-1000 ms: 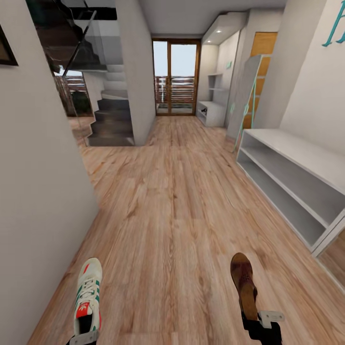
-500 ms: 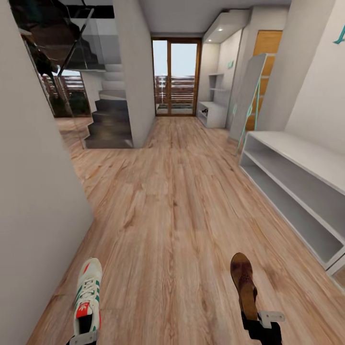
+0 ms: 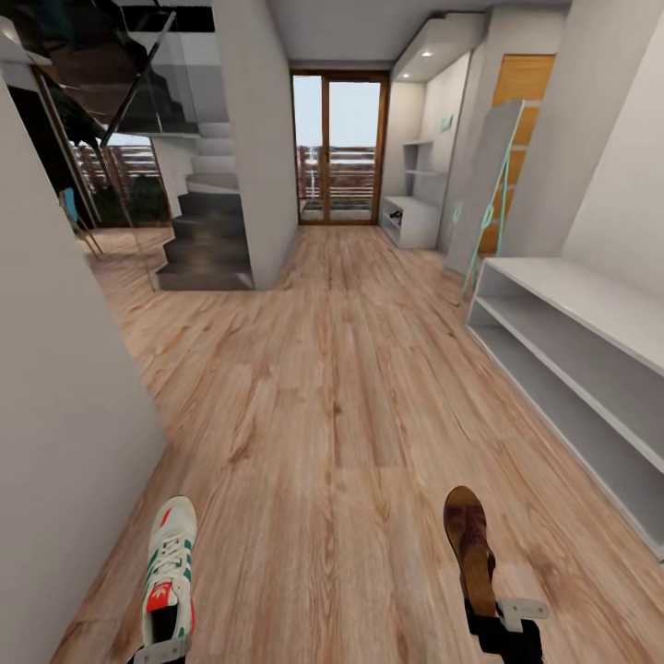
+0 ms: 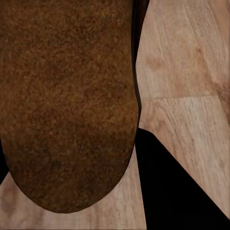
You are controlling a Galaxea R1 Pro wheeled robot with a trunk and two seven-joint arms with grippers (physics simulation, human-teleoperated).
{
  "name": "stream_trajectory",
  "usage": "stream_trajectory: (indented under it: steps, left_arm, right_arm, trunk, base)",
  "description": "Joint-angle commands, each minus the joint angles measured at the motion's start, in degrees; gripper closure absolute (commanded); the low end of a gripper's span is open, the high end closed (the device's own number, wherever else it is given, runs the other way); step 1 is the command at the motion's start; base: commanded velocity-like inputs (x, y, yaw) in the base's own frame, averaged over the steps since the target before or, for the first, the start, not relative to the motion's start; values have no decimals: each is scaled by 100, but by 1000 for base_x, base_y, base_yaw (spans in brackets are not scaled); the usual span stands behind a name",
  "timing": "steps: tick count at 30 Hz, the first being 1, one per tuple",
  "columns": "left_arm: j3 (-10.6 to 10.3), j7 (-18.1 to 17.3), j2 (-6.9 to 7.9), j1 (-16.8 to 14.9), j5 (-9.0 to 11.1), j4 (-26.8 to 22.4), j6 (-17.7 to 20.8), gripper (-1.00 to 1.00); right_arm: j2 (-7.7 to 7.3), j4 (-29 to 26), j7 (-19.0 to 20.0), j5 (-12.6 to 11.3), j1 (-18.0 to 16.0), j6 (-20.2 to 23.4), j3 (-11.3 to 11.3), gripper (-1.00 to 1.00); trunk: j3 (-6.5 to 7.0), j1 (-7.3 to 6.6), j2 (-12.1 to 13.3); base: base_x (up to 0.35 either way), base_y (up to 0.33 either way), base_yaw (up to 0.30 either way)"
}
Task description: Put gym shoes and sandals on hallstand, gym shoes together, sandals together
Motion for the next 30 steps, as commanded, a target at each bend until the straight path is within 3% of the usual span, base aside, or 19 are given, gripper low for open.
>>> stream_trajectory:
  steps: [1,30]
  left_arm:
    - [49,-36,-5,-8,-57,2,-21,100]
    - [82,-36,0,-6,-61,2,-21,100]
  right_arm:
    - [-1,3,30,23,-3,-17,-50,100]
    - [-33,11,30,31,-3,-17,-50,100]
  trunk:
    - [-5,2,-2]
    - [-5,2,-2]
  base:
    - [339,0,0]
    - [339,0,0]
